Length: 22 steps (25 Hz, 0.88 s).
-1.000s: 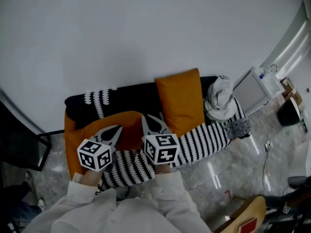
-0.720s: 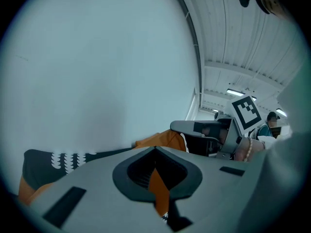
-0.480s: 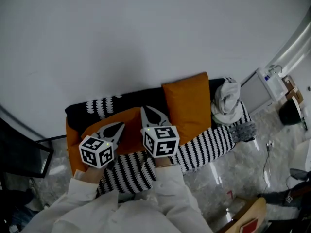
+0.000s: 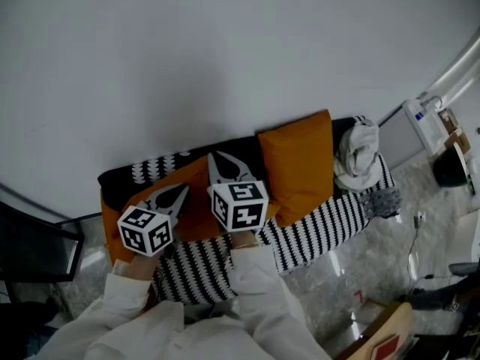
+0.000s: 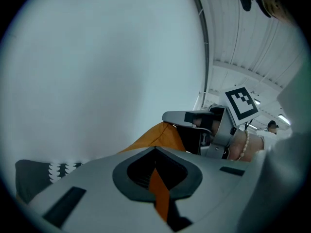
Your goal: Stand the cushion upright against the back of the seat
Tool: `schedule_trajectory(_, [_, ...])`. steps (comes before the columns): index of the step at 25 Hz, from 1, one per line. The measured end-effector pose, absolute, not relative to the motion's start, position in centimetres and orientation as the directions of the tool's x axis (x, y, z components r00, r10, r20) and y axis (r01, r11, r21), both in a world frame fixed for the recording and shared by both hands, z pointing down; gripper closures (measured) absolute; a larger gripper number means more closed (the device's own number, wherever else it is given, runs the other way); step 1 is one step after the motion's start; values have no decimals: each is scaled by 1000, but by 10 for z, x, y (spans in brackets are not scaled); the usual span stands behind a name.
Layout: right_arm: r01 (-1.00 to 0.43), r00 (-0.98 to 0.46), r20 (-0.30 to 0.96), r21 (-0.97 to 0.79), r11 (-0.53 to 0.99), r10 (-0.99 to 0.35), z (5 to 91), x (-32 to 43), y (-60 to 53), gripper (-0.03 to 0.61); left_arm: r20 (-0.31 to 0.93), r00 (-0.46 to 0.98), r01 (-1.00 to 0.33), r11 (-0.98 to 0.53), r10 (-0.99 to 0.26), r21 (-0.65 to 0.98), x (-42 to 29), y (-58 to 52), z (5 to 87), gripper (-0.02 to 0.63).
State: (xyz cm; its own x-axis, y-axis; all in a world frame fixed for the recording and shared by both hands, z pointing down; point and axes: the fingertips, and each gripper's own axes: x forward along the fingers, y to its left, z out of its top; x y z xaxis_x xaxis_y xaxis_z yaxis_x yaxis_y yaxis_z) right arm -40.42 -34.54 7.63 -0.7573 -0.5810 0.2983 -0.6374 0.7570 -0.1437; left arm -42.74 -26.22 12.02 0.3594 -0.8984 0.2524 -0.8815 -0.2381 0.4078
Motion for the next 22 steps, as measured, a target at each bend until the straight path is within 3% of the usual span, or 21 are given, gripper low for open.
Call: schedule_trajectory(22, [-612, -765, 389, -190, 768, -514, 131, -499, -403, 566, 311, 303, -894, -156, -901, 421, -497, -303, 154, 606])
